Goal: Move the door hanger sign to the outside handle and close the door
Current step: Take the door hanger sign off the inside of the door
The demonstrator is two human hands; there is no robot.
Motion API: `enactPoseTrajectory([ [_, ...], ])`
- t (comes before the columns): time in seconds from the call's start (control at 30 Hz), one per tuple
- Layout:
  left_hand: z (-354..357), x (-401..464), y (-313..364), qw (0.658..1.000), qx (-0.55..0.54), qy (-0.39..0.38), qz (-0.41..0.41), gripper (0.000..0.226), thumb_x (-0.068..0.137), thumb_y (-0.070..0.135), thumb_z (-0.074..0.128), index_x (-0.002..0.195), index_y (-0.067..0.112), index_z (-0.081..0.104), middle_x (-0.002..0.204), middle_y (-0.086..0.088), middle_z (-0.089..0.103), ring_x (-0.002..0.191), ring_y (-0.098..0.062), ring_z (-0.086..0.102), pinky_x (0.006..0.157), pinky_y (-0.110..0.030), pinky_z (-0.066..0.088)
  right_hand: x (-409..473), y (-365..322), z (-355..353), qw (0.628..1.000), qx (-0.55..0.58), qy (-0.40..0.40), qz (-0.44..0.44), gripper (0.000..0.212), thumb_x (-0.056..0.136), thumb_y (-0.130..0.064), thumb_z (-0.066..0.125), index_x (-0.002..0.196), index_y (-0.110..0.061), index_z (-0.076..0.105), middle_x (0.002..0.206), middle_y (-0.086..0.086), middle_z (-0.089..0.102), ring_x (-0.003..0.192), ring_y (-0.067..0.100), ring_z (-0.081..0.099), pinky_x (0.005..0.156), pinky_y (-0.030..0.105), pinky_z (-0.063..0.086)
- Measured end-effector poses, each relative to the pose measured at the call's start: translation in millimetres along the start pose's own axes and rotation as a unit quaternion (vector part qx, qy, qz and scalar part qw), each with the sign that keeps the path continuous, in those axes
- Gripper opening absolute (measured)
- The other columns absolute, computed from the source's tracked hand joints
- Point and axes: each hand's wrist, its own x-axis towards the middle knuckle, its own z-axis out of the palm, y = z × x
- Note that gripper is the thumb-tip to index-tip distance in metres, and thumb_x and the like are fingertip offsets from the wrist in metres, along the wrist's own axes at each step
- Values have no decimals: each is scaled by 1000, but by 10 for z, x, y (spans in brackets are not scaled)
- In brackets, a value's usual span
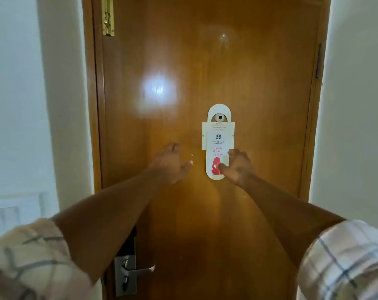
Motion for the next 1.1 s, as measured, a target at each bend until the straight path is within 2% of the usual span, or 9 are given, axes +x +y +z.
enactPoseTrajectory([
  [0.1,249,265,300,983,-174,-23,-54,66,94,50,54,145,11,40,152,-10,46,133,-30,51,93,-36,53,186,176,14,991,93,-1,93,56,81,-35,79,128,-22,52,130,4,63,81,12,55,52,16,41],
  [0.2,369,484,571,936,-331,-50,-109,49,93,37,63,134,12,52,140,-8,60,107,-26,65,69,-23,54,316,202,124,975,153,0,161,56,84,-38,76,130,-19,51,129,6,64,89,18,61,58,21,48],
  [0.27,418,649,626,908,-394,-59,-129,43,92,33,65,130,14,57,132,-7,66,99,-27,70,85,-35,60,414,185,246,966,182,12,185,55,86,-38,74,131,-15,52,128,6,66,94,21,65,68,26,53],
  [0.33,455,745,638,895,-414,-64,-154,39,92,30,65,128,14,60,130,-7,68,97,-30,72,92,-39,59,465,156,348,958,202,19,201,52,87,-39,72,127,-13,53,124,5,66,85,16,62,61,22,49],
  [0.53,455,841,587,891,-409,-64,-187,45,92,23,66,133,12,54,136,-11,62,114,-34,64,98,-41,53,547,26,524,931,306,43,193,14,96,-21,61,110,-18,61,121,4,70,85,13,66,68,27,56],
  [0.63,416,777,488,889,-417,-45,-185,47,91,21,67,136,14,54,139,-11,60,120,-34,60,101,-47,51,479,-59,568,920,350,63,163,7,97,-20,60,104,-18,61,118,4,71,82,8,67,56,20,53],
  [0.77,255,652,366,879,-441,-40,-176,43,92,21,64,134,16,56,135,-10,63,114,-33,64,98,-50,54,354,-181,596,901,391,110,149,9,97,-18,61,105,-18,59,123,6,68,95,15,68,66,25,59],
  [0.9,10,586,328,867,-471,-30,-162,39,96,17,58,135,15,57,133,-12,65,112,-33,66,97,-51,55,316,-478,499,865,464,131,141,14,97,-18,61,109,-13,63,118,4,70,93,12,70,60,18,57],
  [1.1,108,-39,-97,839,-491,-8,-234,39,93,15,64,131,16,61,129,-9,68,111,-30,67,96,-49,56,-175,-648,728,905,410,30,111,14,96,-19,63,106,-10,64,110,4,72,87,13,70,57,22,58],
])
